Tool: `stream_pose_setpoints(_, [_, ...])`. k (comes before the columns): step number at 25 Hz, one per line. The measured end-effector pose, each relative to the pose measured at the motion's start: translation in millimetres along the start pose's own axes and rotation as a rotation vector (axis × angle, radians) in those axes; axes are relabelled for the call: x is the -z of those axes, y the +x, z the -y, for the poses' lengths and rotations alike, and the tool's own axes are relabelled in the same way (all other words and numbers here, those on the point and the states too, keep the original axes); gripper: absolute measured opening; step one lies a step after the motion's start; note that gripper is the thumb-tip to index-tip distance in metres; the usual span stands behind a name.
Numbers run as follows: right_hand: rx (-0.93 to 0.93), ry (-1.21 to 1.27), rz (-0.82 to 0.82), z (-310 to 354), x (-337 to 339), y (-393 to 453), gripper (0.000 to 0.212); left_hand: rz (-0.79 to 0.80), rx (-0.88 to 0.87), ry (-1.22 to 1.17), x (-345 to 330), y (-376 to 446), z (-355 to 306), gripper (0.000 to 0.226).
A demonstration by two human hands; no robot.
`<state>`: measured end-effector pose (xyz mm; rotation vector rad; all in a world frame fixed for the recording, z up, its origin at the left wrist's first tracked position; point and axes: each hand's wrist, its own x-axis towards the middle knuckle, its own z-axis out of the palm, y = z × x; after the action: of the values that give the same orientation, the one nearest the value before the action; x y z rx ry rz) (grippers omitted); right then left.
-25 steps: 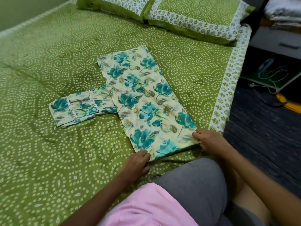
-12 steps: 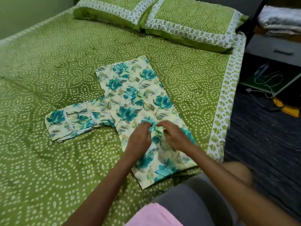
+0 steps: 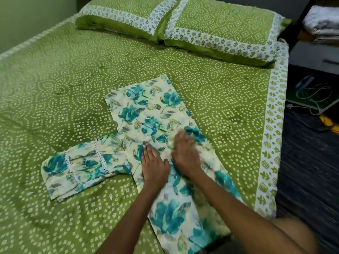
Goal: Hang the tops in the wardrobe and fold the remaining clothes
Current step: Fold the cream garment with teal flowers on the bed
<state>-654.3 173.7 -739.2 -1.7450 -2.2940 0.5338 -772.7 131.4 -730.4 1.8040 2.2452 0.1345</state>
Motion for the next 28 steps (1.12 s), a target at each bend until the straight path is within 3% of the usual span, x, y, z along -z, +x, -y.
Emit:
stream_pose_setpoints(2, [0.398,-0.053,0.16,7.1,-7.0,9.1,0.052,-0.059,-0.044,-0.025,5.2,40.4,20.1,0.071])
stream_pose_setpoints(3, [0.493,-0.097,0.206,-4.6,-4.4,21.4,0.055,-0.077,-0.046,-0.001,7.4,56.7,31.4,0.077])
stream_pose_setpoints(5, [0.439,-0.156,0.182,-29.7,-0.9,60.4,0.061,-0.118,0.004,0.05,8.0,84.4,47.4,0.088])
stream_pose_setpoints(9, [0.058,-0.14,-0.009,-14.6,-0.2,122.6,0.071,-0.144,0.064,0.043,1.2,102.9,48.5,0.1])
stream_pose_setpoints(10, [0.096,-0.097,0.003,-0.3,-4.0,133.8,0.069,-0.168,0.06,0.045,-2.7,103.4,49.9,0.098])
stream_pose_setpoints(13, [0.645,-0.159,0.107,23.2,-14.9,156.6,0.059,-0.24,0.057,0.062,-11.8,102.7,52.9,0.09])
stream_pose_setpoints(14, [0.72,-0.177,0.136,20.1,-12.9,173.5,0.057,-0.253,0.063,0.067,-14.1,103.1,52.8,0.09])
stream_pose_setpoints(16, [0.65,-0.179,0.151,14.7,-7.1,217.2,0.057,-0.277,0.072,0.069,-16.9,105.1,52.3,0.09])
stream_pose_setpoints(19, [0.335,-0.161,0.062,8.3,7.7,281.8,0.059,-0.302,0.069,0.07,-20.1,106.9,54.4,0.09])
stream_pose_setpoints(23, [0.056,-0.182,0.014,17.8,3.6,304.8,0.062,-0.302,0.072,0.061,-21.1,109.9,55.3,0.09])
stream_pose_setpoints(28, [0.093,-0.109,0.044,9.7,-4.8,220.0,0.064,-0.225,0.08,0.058,-14.0,110.1,53.5,0.091])
